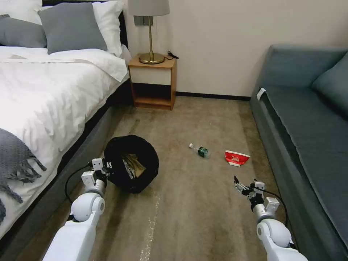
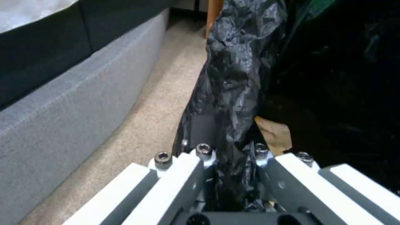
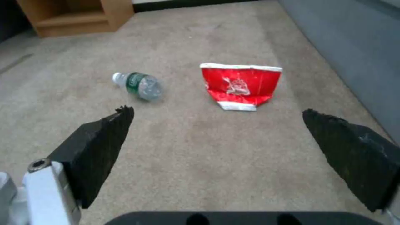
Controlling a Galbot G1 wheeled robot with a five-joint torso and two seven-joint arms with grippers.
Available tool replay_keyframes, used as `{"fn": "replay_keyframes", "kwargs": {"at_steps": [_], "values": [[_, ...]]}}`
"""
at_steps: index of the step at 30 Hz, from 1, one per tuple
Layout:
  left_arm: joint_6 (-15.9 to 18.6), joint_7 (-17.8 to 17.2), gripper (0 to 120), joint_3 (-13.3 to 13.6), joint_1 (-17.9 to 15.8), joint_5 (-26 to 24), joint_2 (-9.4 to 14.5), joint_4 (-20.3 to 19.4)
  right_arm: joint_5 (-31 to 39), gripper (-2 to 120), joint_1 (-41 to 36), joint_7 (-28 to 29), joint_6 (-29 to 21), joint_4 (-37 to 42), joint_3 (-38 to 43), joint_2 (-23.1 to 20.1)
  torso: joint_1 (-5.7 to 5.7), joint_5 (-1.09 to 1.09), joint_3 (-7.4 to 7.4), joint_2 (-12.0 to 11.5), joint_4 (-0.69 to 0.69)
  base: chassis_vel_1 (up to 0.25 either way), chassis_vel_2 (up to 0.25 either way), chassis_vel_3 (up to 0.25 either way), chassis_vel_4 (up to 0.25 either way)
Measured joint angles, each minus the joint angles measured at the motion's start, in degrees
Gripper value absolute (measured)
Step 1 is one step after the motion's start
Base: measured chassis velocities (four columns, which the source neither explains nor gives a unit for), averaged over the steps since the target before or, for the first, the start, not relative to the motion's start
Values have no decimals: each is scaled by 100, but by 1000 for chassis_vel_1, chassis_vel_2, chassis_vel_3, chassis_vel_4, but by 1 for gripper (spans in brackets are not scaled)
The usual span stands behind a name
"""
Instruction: Pick up the trash bin, then pick up the garbage on the floor and place it into the trash bin.
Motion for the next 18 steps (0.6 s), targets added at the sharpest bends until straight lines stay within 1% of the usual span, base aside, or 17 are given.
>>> {"fn": "replay_keyframes", "kwargs": {"at_steps": [18], "values": [[-15,7,1,70,-35,-2,-58,46,135,100,-112,-96,87,-109,188,-16,0,0,0,0,0,0,0,0,0]]}}
